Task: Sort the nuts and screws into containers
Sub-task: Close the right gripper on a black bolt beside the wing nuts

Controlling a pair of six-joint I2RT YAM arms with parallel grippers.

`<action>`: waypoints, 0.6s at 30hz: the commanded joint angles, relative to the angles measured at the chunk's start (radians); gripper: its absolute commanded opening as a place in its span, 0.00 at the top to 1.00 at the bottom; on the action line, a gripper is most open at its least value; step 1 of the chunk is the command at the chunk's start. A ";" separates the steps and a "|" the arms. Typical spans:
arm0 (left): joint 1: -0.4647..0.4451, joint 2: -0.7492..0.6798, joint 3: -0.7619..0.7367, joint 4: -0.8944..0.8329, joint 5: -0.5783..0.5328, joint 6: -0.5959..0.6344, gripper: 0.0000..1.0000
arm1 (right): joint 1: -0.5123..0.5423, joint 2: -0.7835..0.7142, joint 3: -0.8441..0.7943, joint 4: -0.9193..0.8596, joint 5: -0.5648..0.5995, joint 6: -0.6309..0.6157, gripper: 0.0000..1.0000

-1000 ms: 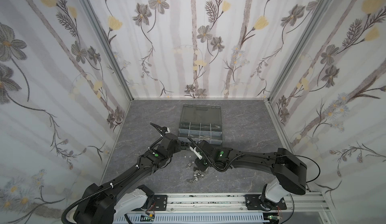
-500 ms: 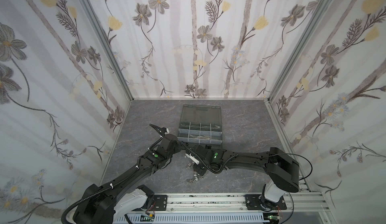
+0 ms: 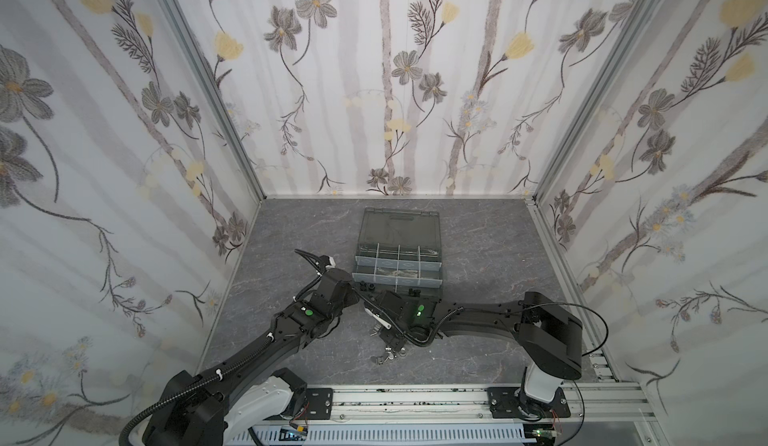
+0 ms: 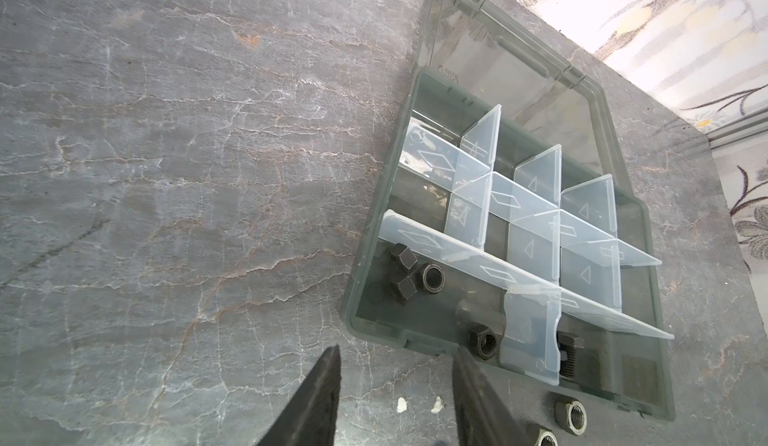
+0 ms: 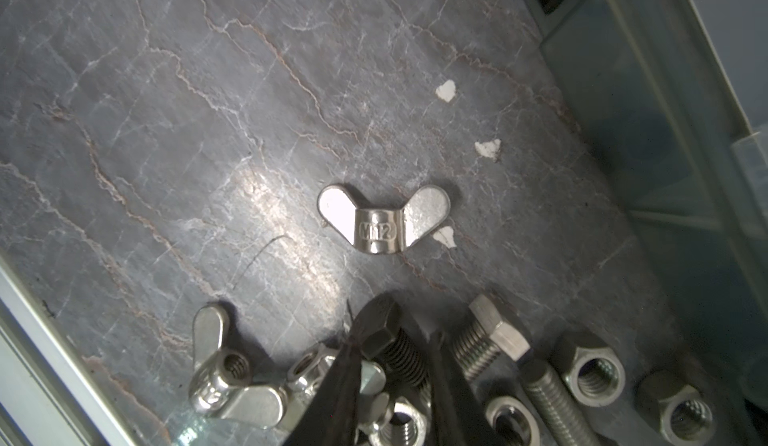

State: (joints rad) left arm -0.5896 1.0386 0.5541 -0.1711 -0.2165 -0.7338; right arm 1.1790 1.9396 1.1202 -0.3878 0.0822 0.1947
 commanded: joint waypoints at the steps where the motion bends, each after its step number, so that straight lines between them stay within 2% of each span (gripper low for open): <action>1: 0.000 -0.006 0.003 0.013 -0.001 -0.007 0.54 | 0.002 0.018 0.030 0.014 0.045 0.014 0.71; 12: 0.001 -0.008 -0.005 0.016 -0.001 -0.010 0.54 | 0.005 -0.040 -0.025 0.040 -0.015 0.008 0.69; 18: 0.002 -0.017 -0.017 0.016 0.000 -0.013 0.54 | 0.014 -0.004 -0.025 0.042 -0.012 0.021 0.70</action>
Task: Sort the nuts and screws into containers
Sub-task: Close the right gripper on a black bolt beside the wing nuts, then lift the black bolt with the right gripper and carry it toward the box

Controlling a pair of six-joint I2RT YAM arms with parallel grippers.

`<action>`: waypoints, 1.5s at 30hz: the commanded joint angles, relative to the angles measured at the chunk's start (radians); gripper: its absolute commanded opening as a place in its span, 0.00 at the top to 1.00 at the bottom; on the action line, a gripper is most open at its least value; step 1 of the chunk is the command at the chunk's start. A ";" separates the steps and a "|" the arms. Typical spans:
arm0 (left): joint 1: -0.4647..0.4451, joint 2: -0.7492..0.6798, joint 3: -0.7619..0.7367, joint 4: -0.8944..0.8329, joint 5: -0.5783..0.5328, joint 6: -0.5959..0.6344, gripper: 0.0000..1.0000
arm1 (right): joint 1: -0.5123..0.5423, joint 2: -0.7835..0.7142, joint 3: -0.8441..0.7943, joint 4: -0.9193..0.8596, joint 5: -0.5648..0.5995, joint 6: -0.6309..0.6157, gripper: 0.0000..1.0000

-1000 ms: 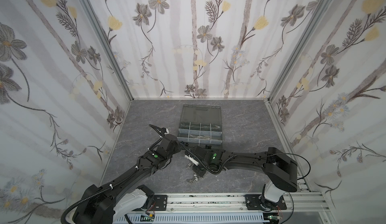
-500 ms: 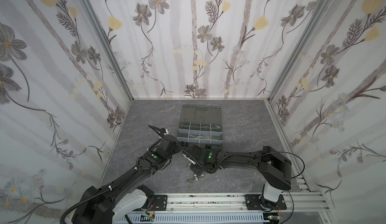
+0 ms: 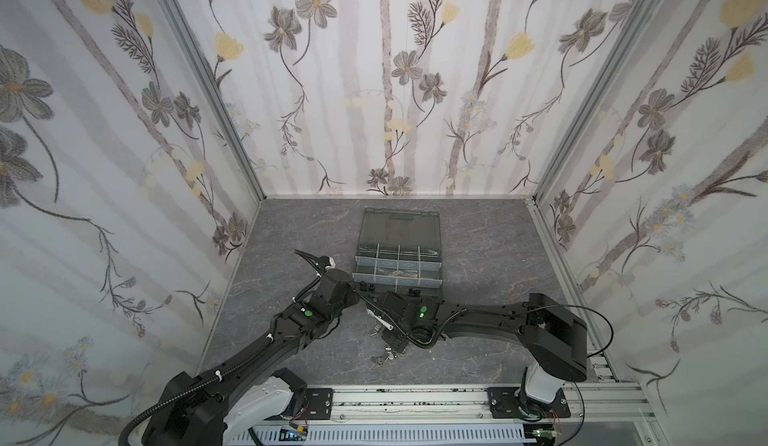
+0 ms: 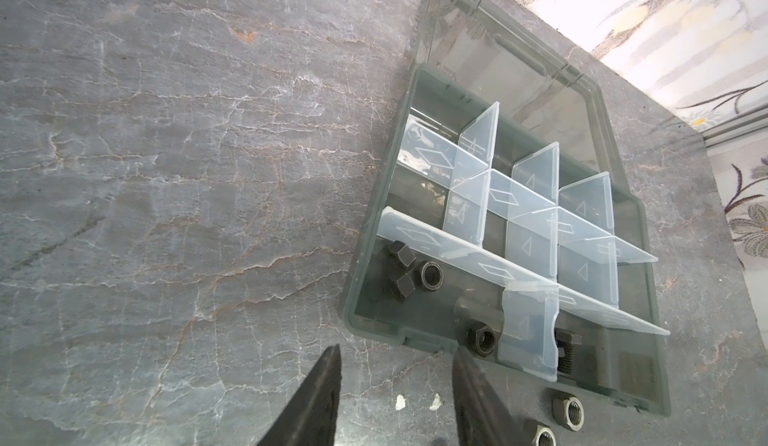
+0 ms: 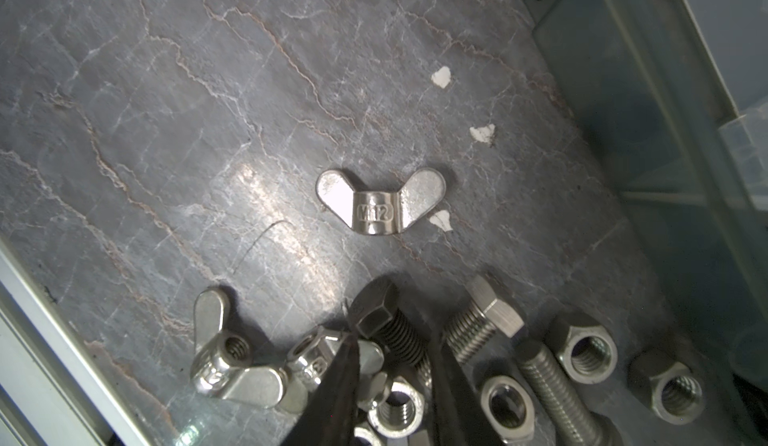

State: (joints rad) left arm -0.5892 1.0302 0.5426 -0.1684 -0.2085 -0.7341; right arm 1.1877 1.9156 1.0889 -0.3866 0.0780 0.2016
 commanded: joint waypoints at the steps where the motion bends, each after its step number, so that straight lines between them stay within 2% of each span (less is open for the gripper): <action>1: 0.001 -0.011 -0.007 0.013 -0.008 -0.013 0.54 | 0.006 0.026 0.010 0.039 -0.002 0.020 0.70; 17: 0.004 -0.028 -0.020 0.014 -0.002 -0.021 0.54 | -0.016 0.069 0.055 0.019 0.075 0.084 0.73; 29: 0.005 -0.026 -0.021 0.015 0.008 -0.021 0.54 | -0.019 0.007 0.024 0.017 0.018 0.094 0.71; 36: 0.005 -0.030 -0.023 0.018 0.012 -0.025 0.54 | -0.019 0.016 -0.019 0.047 -0.003 0.120 0.74; 45: 0.005 -0.032 -0.025 0.020 0.017 -0.025 0.54 | -0.019 0.061 0.005 0.064 -0.011 0.125 0.81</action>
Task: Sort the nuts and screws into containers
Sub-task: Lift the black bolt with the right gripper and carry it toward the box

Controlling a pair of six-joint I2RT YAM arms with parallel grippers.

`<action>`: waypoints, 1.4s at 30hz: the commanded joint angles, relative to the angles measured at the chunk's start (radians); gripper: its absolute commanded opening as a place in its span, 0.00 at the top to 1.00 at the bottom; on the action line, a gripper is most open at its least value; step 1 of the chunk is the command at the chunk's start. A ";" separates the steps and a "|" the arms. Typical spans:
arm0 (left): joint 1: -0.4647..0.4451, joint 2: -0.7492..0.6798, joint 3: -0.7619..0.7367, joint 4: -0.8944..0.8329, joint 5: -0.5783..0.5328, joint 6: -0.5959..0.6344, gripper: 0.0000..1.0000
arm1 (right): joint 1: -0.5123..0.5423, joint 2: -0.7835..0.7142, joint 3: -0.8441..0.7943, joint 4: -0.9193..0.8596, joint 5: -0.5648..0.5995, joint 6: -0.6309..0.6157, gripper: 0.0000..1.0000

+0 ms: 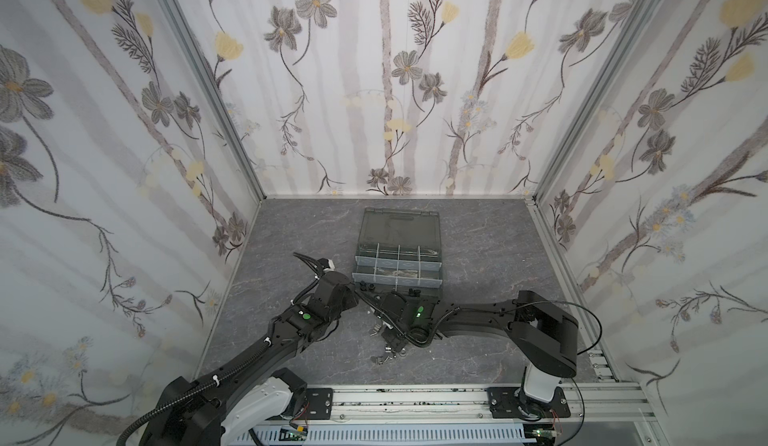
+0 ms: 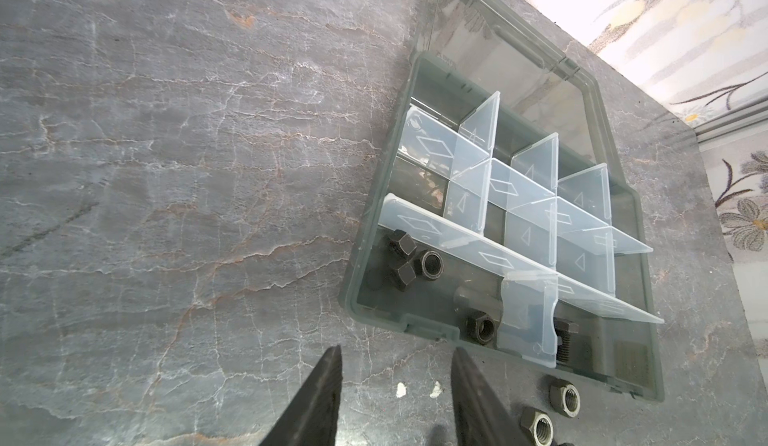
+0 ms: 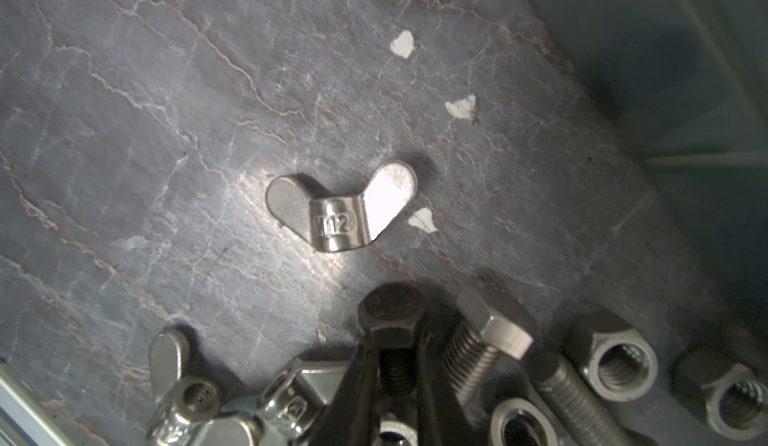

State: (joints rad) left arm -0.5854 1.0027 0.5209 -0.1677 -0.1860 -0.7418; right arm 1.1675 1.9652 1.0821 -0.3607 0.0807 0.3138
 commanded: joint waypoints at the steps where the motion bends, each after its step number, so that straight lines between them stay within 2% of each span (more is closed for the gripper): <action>1: 0.002 -0.005 -0.002 0.019 -0.006 -0.018 0.54 | 0.001 0.014 0.011 0.040 -0.015 0.014 0.81; 22: 0.001 -0.015 0.003 0.020 0.000 -0.013 0.54 | 0.001 0.075 0.024 0.044 0.001 0.022 0.81; 27: 0.001 -0.016 0.002 0.019 0.003 -0.016 0.54 | 0.000 0.064 0.027 0.045 0.008 0.022 0.85; 34: 0.001 -0.019 -0.001 0.019 0.003 -0.014 0.55 | -0.035 -0.074 0.032 0.039 0.022 0.005 0.87; 42: 0.001 -0.015 -0.006 0.020 0.014 -0.017 0.55 | -0.171 -0.229 0.013 0.034 0.080 -0.053 0.87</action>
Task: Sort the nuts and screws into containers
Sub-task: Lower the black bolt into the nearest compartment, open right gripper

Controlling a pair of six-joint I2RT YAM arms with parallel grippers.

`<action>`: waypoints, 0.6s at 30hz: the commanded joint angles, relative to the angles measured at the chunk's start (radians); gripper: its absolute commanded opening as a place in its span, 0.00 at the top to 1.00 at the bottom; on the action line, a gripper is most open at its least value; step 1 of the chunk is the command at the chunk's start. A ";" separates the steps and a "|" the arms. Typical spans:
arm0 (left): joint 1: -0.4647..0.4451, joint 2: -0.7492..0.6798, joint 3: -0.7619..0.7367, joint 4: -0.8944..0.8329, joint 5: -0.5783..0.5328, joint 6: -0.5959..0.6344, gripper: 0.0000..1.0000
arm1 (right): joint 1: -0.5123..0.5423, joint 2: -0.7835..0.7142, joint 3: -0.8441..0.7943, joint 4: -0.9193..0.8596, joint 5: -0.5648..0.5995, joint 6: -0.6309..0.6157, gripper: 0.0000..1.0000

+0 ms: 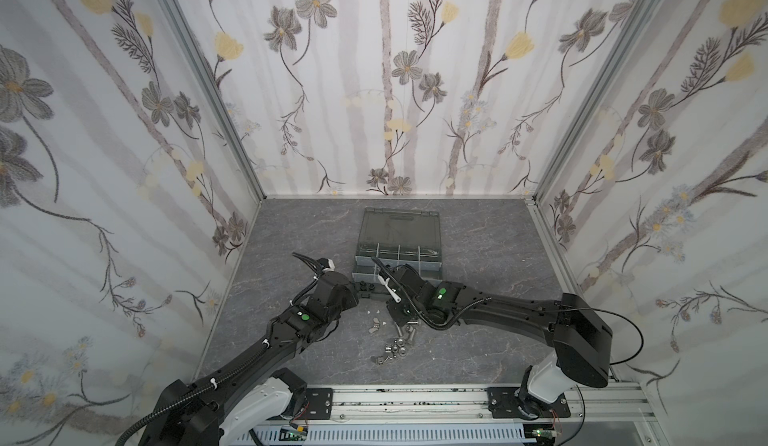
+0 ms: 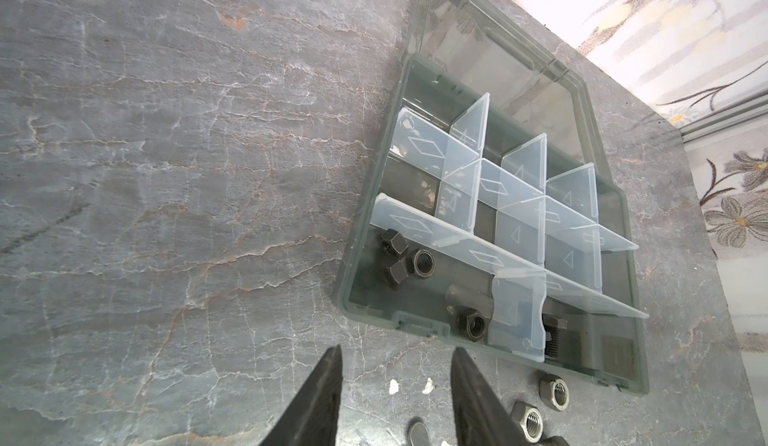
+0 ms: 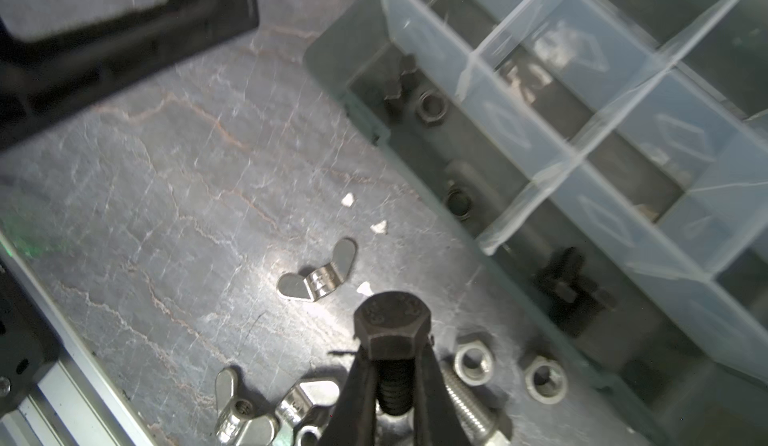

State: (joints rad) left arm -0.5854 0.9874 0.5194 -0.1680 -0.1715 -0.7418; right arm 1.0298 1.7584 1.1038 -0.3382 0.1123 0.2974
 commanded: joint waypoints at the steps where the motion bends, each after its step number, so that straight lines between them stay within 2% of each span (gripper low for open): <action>1: 0.001 0.000 -0.005 0.021 0.001 -0.016 0.55 | -0.059 -0.028 -0.014 0.008 0.063 -0.045 0.87; 7: 0.002 0.002 -0.008 0.022 0.008 -0.021 0.55 | -0.151 -0.006 -0.039 -0.005 0.131 -0.064 0.87; 18: 0.001 -0.001 -0.018 0.024 0.017 -0.028 0.55 | -0.162 0.052 -0.032 0.011 0.134 -0.051 0.79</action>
State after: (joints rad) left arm -0.5854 0.9894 0.5072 -0.1650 -0.1532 -0.7597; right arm 0.8692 1.8034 1.0664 -0.3592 0.2276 0.2417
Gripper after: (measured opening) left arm 0.453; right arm 0.213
